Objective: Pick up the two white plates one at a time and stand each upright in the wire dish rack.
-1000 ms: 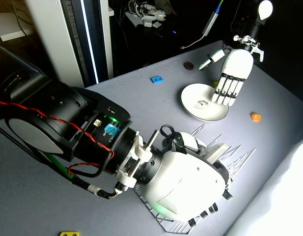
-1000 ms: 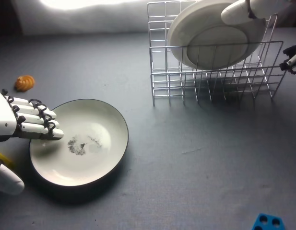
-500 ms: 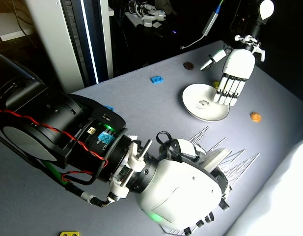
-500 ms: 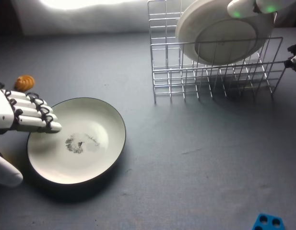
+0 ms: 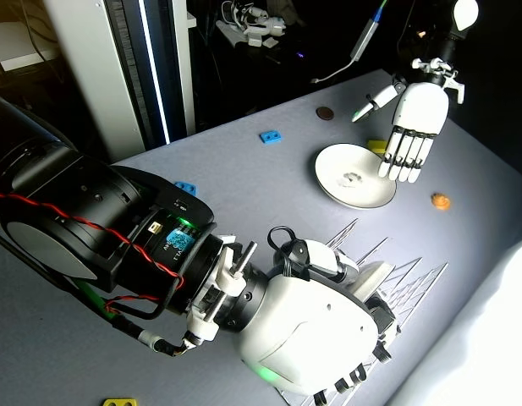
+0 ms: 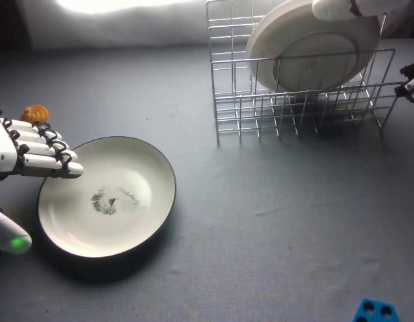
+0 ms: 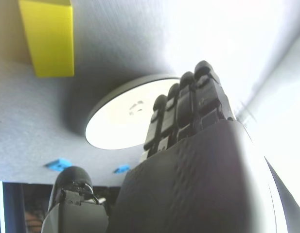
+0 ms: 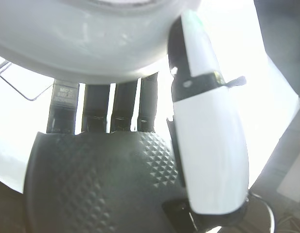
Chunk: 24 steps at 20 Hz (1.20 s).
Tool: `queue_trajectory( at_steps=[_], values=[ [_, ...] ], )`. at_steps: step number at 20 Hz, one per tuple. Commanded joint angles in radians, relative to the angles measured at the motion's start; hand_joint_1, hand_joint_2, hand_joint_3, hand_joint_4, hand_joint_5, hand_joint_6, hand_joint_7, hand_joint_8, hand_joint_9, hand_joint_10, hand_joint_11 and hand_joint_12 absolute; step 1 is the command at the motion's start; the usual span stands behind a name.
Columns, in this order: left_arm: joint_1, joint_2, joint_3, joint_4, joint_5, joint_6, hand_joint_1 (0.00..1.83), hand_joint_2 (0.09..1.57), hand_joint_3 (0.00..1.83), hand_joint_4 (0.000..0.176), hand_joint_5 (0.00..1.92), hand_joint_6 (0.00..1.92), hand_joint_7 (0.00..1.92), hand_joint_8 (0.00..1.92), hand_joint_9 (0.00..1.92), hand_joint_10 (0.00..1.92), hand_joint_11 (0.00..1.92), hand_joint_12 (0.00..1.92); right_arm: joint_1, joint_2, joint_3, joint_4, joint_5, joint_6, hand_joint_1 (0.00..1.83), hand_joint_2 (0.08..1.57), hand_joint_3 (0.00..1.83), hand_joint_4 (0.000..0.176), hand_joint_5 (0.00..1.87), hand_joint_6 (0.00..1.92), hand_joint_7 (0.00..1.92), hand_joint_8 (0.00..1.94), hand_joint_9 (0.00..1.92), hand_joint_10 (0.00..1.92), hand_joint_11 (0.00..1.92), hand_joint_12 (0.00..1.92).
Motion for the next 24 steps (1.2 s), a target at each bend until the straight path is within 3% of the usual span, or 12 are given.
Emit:
queue_trajectory(
  at_steps=[1, 6, 18, 24],
  values=[
    [-0.012, 0.007, 0.007, -0.045, -0.014, 0.006, 0.00, 1.00, 0.00, 0.000, 0.00, 0.00, 0.00, 0.00, 0.00, 0.00, 0.00, 0.00, 0.003, 0.003, 0.005, 0.016, 0.101, 0.007, 0.98, 1.09, 0.00, 0.000, 0.78, 0.17, 0.91, 0.00, 0.85, 0.00, 0.33, 1.29],
    [-0.011, 0.006, 0.007, -0.096, -0.003, 0.055, 0.00, 1.00, 0.00, 0.000, 0.00, 0.00, 0.00, 0.00, 0.00, 0.00, 0.00, 0.00, 0.002, 0.001, 0.005, 0.016, 0.117, 0.002, 0.98, 1.07, 0.00, 0.000, 0.76, 0.12, 0.86, 0.00, 0.80, 0.00, 0.27, 1.30],
    [0.018, -0.012, 0.016, -0.098, 0.014, 0.080, 0.00, 1.00, 0.00, 0.000, 0.00, 0.00, 0.00, 0.00, 0.00, 0.00, 0.00, 0.00, -0.009, 0.000, 0.000, 0.013, 0.303, -0.105, 0.91, 1.10, 0.00, 0.000, 0.68, 0.02, 0.78, 0.01, 0.73, 0.01, 0.22, 1.28],
    [0.047, -0.018, 0.014, -0.099, 0.020, 0.080, 0.00, 1.00, 0.00, 0.000, 0.00, 0.00, 0.00, 0.00, 0.00, 0.00, 0.00, 0.00, -0.043, -0.012, -0.004, -0.017, 0.559, -0.215, 0.92, 1.09, 0.00, 0.000, 0.65, 0.00, 0.75, 0.00, 0.72, 0.01, 0.20, 1.28]
  ],
)
